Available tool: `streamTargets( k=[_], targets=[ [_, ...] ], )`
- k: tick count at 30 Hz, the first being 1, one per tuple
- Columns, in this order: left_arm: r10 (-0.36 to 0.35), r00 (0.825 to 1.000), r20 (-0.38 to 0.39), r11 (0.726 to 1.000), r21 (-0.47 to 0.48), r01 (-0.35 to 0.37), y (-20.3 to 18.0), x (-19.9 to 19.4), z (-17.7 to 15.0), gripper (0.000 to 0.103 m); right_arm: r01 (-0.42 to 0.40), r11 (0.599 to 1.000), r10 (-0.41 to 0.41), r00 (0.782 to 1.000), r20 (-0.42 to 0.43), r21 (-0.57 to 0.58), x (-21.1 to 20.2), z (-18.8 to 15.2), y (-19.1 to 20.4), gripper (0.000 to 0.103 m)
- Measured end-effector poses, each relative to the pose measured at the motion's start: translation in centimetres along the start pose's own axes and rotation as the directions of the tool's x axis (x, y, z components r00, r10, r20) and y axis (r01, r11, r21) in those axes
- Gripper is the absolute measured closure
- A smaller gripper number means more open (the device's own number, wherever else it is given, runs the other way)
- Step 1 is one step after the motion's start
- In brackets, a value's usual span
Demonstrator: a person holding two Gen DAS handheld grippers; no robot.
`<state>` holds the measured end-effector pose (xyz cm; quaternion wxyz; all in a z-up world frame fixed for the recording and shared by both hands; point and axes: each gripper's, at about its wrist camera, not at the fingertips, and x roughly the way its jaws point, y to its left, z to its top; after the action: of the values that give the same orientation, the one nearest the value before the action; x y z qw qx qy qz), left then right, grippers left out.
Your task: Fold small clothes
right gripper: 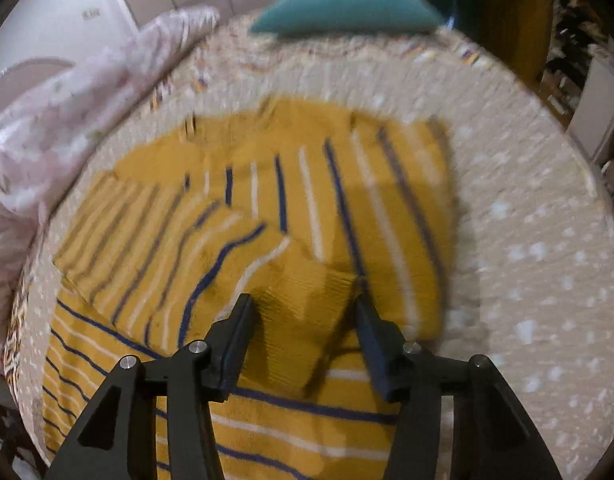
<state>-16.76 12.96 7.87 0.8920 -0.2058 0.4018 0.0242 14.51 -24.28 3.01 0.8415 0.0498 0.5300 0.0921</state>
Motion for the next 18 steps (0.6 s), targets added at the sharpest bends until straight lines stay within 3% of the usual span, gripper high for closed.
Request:
streamTargets(
  k=[1, 6, 7, 10, 14, 18],
  targets=[
    [0.002, 1.0, 0.0, 1.0, 0.001, -0.002, 0.0, 0.1, 0.0, 0.028, 0.006, 1.0, -0.006, 1.0, -0.002, -0.022, -0.1, 0.3, 0.3, 0.091],
    [0.012, 1.0, -0.008, 1.0, -0.004, -0.012, 0.1, 0.6, -0.2, 0.028, 0.089, 0.995, -0.086, 0.993, 0.085, -0.036, -1.8, 1.5, 0.5, 0.093],
    [0.012, 1.0, -0.013, 1.0, -0.006, -0.012, 0.1, 0.7, -0.2, 0.028, 0.136, 0.99, -0.131, 0.986, 0.107, -0.033, -1.8, 1.6, 0.4, 0.093],
    [0.011, 1.0, -0.011, 1.0, -0.006, -0.011, 0.4, 0.2, -0.2, 0.028, 0.291, 0.953, -0.282, 0.953, 0.109, -0.085, -0.9, 1.3, 1.0, 0.08],
    [0.076, 0.996, 0.038, 0.996, -0.039, -0.075, 2.7, -1.1, 0.7, 0.028, 0.238, 0.967, -0.224, 0.963, 0.151, -0.085, -2.9, -1.0, 0.5, 0.063],
    [0.157, 0.985, 0.078, 0.98, -0.133, -0.146, 6.5, -2.4, 1.6, 0.028, 0.225, 0.973, -0.21, 0.955, 0.209, -0.049, -6.5, -4.3, -1.8, 0.056]
  ],
)
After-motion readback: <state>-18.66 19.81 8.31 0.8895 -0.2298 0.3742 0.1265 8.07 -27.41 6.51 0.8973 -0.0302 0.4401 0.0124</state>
